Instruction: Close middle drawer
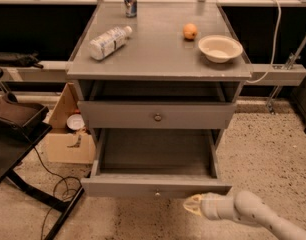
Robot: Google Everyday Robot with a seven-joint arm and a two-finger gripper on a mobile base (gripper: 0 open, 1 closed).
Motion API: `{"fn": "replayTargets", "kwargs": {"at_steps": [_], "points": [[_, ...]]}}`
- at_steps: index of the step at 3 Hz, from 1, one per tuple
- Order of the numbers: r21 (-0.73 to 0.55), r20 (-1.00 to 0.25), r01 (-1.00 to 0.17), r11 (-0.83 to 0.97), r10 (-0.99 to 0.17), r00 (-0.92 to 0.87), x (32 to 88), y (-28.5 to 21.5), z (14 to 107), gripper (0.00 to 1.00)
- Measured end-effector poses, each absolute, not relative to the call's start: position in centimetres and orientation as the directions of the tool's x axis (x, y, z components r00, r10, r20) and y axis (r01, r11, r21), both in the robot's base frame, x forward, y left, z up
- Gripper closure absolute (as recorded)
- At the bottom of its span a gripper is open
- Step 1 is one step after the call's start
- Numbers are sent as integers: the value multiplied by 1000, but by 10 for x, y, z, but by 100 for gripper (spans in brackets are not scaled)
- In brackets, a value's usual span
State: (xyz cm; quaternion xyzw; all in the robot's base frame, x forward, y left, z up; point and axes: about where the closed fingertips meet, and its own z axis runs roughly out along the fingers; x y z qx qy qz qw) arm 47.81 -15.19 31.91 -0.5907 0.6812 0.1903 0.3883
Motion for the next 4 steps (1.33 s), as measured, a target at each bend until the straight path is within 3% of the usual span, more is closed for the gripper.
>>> {"fn": "replayTargets", "kwargs": {"at_steps": [1, 3, 4], "points": [[-200, -754, -953, 230, -657, 0, 478, -152, 319, 100], [-266, -740, -936, 232, -671, 44, 554, -160, 337, 100], [-270, -738, -934, 232, -673, 46, 557, -160, 338, 100]]}}
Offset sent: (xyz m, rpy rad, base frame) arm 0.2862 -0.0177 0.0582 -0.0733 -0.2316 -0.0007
